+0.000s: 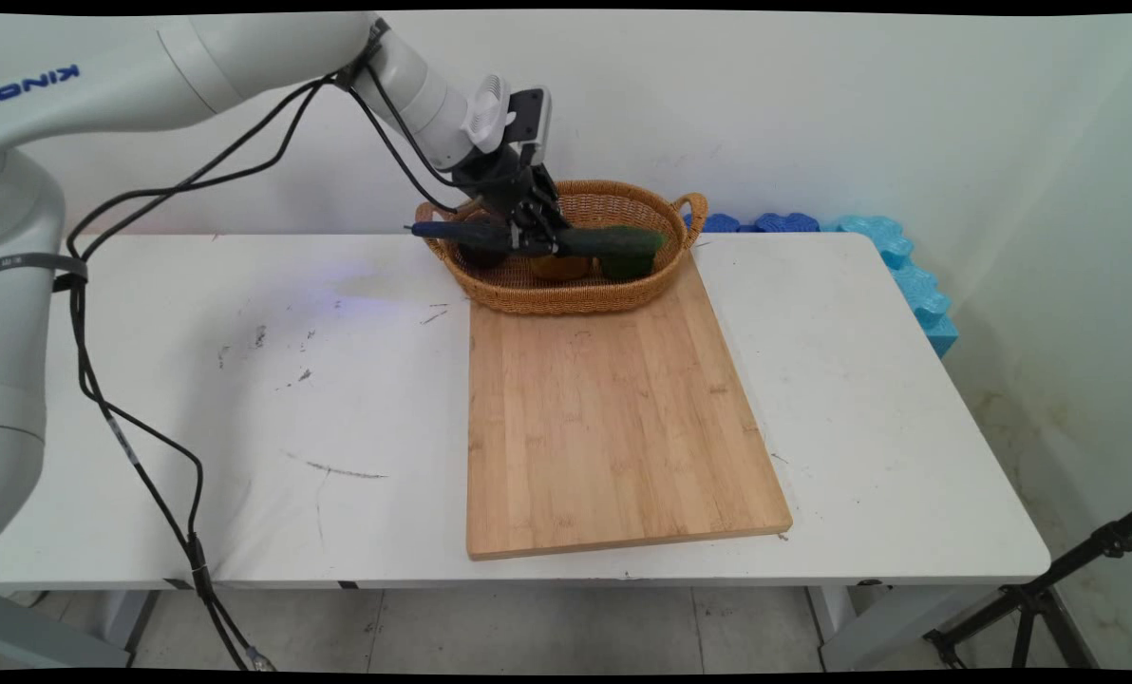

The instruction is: Place the picked object in the vegetable basket

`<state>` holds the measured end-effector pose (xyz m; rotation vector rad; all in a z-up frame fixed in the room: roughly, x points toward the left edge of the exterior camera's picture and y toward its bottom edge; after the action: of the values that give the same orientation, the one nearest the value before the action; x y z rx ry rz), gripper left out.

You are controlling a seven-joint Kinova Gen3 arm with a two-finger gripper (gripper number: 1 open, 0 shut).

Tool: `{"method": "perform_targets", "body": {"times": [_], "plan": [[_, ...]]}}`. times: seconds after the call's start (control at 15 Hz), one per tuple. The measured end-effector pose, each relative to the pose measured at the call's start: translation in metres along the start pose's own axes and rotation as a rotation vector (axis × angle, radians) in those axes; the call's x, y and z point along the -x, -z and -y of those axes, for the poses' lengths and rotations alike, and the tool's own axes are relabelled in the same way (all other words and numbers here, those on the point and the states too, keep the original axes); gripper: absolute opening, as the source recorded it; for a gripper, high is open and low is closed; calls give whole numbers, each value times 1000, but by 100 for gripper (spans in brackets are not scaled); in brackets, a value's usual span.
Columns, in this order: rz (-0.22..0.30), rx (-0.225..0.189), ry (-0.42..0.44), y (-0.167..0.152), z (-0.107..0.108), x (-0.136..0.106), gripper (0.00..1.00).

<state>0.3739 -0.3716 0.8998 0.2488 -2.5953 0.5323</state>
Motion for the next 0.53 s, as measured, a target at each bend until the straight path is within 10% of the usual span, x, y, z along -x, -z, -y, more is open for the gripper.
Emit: {"method": "perform_targets", "body": {"times": [0.27, 0.33, 0.53], "plan": [[4, 5, -17, -10, 1, 2, 0], [5, 4, -21, -12, 2, 2, 100], [5, -2, -37, -17, 4, 3, 100]]}}
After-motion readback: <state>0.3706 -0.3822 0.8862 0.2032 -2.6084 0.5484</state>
